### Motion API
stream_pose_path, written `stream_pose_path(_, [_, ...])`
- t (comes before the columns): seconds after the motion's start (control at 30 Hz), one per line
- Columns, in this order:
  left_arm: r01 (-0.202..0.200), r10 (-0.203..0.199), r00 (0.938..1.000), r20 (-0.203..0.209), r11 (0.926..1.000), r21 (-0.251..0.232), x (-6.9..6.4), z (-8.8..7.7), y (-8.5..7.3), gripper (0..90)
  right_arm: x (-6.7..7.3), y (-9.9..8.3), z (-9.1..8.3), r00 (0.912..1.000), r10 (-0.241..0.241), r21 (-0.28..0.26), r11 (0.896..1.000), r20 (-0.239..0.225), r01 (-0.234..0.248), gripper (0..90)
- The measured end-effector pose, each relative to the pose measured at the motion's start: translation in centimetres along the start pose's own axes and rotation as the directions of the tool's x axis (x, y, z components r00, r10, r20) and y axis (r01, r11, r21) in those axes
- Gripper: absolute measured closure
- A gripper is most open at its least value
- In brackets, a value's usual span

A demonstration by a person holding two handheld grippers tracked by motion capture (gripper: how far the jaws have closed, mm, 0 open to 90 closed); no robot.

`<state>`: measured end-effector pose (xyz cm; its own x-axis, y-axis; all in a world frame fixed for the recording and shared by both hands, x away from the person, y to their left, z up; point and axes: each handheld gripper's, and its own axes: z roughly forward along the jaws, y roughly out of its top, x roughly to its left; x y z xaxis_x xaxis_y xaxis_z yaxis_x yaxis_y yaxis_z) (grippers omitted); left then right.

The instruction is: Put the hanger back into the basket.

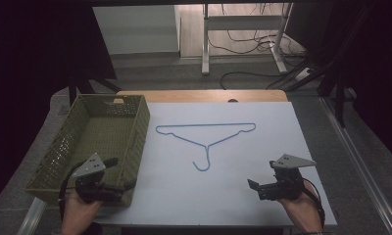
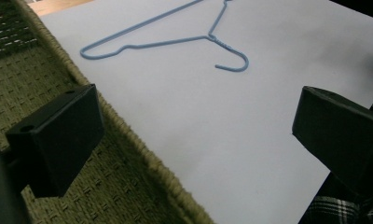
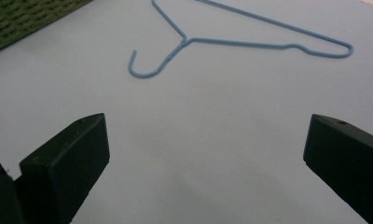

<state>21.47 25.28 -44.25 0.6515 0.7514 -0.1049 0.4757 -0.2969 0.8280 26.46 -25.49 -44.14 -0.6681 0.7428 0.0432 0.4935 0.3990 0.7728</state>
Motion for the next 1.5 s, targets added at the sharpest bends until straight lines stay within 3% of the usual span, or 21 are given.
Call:
stream_pose_path(0.23, [-0.01, 0.01, 0.9996, 0.026, 0.9999, -0.009, -0.6, 0.6, 1.0, 2.3, 0.4, 1.2, 0.6, 0.9995, -0.005, -0.002, 1.0, -0.03, 0.005, 1.6])
stream_pose_path(0.7, [-0.026, 0.028, 0.9965, 0.079, 0.9992, -0.031, -1.9, 2.3, 3.0, 2.1, 1.1, 3.0, 1.7, 0.999, -0.022, 0.012, 1.0, -0.039, 0.023, 0.1])
stream_pose_path(1.07, [-0.04, 0.045, 0.9886, 0.144, 0.9984, -0.04, -3.4, 4.2, 4.6, 0.9, 2.2, 4.9, 3.9, 0.9945, -0.05, 0.047, 0.997, -0.092, 0.055, 0.0])
stream_pose_path(1.27, [-0.027, 0.034, 0.9845, 0.172, 0.9987, -0.044, -4.2, 5.7, 4.9, 0.1, 2.8, 5.8, 5.3, 0.9909, -0.084, 0.058, 0.994, -0.106, 0.09, 5.4])
stream_pose_path(1.5, [-0.042, 0.044, 0.982, 0.184, 0.999, -0.014, -5.2, 8.0, 4.9, 0.0, 3.0, 6.5, 7.2, 0.9876, -0.11, 0.075, 0.99, -0.112, 0.119, 12.0])
